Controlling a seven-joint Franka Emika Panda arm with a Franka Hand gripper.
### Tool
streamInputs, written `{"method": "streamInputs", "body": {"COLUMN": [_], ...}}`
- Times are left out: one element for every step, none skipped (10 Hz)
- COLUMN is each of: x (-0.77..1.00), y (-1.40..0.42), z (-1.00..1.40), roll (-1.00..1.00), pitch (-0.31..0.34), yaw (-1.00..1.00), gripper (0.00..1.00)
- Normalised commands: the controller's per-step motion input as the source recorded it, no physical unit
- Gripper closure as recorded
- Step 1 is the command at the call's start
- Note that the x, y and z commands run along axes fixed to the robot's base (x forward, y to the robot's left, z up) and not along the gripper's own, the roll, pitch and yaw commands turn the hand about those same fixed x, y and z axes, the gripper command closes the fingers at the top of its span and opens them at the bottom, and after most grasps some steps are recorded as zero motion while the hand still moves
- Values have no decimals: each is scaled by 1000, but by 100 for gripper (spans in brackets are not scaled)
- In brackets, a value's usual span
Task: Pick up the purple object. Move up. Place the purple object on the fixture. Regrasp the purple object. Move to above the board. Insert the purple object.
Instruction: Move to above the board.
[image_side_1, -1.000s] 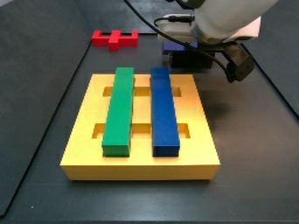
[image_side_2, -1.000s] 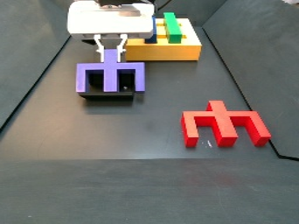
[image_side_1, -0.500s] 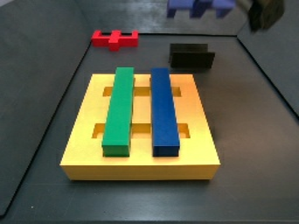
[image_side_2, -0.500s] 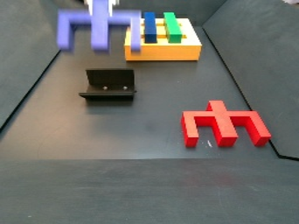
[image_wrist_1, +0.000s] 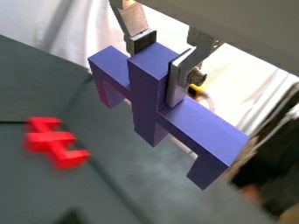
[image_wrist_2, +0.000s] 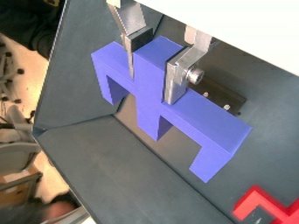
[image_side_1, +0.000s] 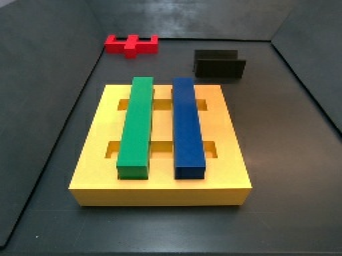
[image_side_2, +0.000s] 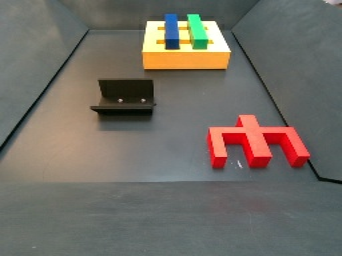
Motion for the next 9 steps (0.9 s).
{"method": "streamInputs", "body": {"x": [-959,-1024,-1035,-1016,-634,-370,-188,-141,-108], "y": [-1400,-1400,-1400,-1400,-818,-444,-197,-108,-50], "z": [286,286,266,276,152,66,49,26,5], "roll": [-1000,-1000,-1000,-1000,-1000,-1000,-1000,-1000,-1000], "pitch": [76,62,64,62,57,54,47,36,18], "yaw": [-30,-20,-11,-10,2,4,9,2,7], "gripper": [100,100,100,100,100,100,100,100,100]}}
